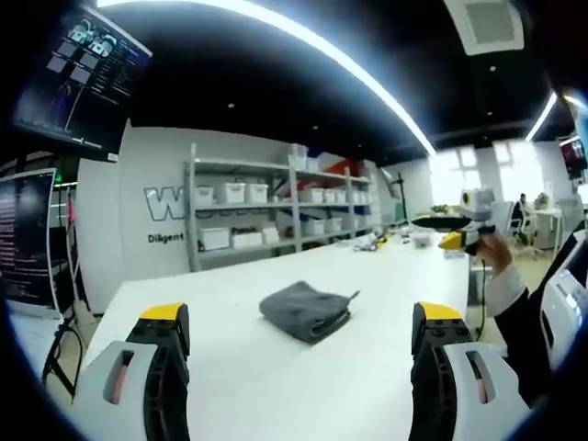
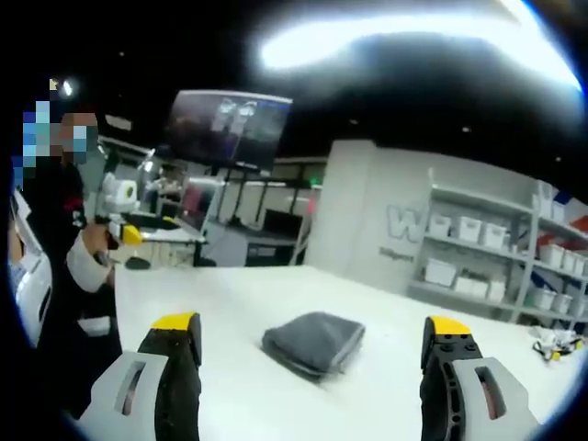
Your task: Open the folded towel by lifting each exposed corner and separating the folded layers until the towel lies flat within the target outline without major curled edges
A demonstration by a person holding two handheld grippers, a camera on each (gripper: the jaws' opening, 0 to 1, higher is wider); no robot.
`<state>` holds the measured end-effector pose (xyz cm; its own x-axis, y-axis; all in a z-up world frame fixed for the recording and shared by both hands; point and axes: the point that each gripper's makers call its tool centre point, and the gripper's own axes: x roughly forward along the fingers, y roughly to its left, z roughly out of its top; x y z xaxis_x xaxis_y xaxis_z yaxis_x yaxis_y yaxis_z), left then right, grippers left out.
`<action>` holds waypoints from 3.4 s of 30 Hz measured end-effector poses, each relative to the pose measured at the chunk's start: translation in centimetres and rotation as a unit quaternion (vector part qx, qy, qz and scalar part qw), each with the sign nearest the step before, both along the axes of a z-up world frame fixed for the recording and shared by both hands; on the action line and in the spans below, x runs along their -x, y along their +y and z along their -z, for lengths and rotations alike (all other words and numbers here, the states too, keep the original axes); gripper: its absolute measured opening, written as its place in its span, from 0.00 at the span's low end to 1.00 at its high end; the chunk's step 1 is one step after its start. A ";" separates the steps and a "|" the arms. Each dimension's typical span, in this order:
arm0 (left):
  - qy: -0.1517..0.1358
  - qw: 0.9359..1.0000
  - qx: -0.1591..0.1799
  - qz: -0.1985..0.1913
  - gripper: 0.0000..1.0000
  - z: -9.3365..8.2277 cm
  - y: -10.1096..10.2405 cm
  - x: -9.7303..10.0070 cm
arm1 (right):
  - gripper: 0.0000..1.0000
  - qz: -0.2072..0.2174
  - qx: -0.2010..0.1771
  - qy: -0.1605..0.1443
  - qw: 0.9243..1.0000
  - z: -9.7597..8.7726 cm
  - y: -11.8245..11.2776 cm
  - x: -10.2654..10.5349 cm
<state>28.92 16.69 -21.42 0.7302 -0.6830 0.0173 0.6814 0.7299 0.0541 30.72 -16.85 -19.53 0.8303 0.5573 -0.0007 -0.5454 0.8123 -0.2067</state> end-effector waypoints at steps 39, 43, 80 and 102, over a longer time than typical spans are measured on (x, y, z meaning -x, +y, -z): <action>0.006 1.000 -0.012 -0.007 0.99 0.8 -0.5 0.1 | 0.99 -0.011 0.002 -0.012 1.000 -0.8 0.7 -0.2; 0.005 1.000 -0.013 -0.006 0.99 0.8 -0.4 0.1 | 0.99 -0.009 0.004 -0.011 1.000 -0.7 0.7 -0.5; -0.001 1.000 0.000 -0.031 0.99 0.3 0.8 0.1 | 0.97 0.007 -0.012 -0.017 1.000 0.7 1.9 -1.2; -0.003 1.000 -0.002 -0.026 0.99 0.3 0.4 0.2 | 0.97 0.003 -0.011 -0.001 1.000 1.7 1.6 -2.5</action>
<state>28.70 17.12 -21.71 0.7651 -0.6436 0.0194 0.6417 0.7646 0.0602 33.20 -15.26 -21.26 0.8340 0.5517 0.0130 -0.5396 0.8202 -0.1900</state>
